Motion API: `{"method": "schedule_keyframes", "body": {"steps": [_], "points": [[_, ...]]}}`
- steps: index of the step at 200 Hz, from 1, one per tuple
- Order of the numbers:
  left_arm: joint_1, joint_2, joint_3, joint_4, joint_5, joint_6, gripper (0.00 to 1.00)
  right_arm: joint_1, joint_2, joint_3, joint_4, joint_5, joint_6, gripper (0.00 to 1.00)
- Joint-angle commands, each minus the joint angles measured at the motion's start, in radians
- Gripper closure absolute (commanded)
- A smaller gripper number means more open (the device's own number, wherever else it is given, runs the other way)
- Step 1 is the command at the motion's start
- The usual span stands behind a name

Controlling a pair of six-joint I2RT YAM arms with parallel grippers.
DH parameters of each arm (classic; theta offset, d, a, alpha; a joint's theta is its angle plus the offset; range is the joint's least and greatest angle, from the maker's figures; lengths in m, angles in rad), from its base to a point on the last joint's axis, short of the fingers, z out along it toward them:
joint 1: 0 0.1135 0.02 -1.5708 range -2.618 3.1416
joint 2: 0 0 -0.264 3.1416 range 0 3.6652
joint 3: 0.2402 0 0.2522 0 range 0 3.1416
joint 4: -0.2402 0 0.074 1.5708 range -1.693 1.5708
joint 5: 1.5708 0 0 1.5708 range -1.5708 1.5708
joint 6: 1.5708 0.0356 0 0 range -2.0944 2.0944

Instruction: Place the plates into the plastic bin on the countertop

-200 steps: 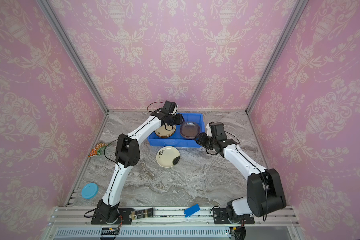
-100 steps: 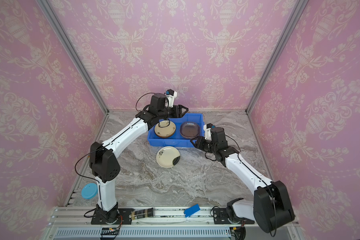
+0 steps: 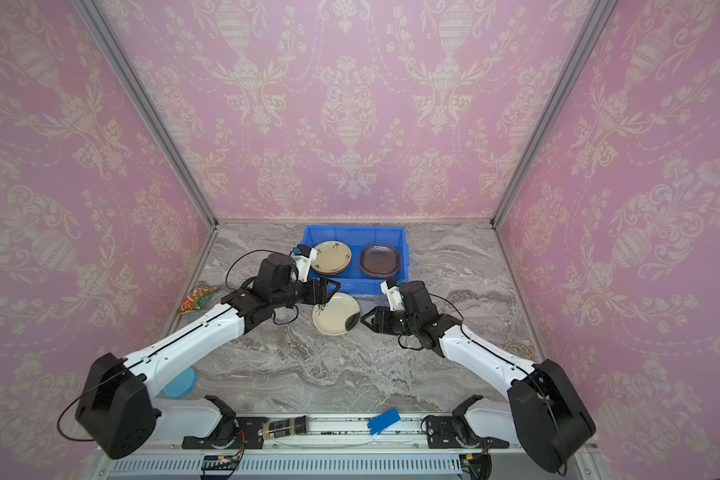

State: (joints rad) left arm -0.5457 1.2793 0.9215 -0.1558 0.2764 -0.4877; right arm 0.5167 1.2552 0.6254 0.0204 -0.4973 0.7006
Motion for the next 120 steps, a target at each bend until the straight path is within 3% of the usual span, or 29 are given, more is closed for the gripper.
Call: {"method": "schedule_keyframes", "body": {"steps": [1,44,120], "points": [[0.000,-0.083,-0.072,-0.072,-0.059,-0.004,0.21,0.020,0.023,-0.027,0.024,0.038,0.041,0.50],[0.002,-0.122,-0.280,0.098,0.019,-0.081,0.20,0.022,0.162,-0.073,0.239,0.051,0.193,0.54],[0.013,-0.085,-0.376,0.238,0.069,-0.160,0.20,0.023,0.428,-0.078,0.560,0.051,0.338,0.59]]}}
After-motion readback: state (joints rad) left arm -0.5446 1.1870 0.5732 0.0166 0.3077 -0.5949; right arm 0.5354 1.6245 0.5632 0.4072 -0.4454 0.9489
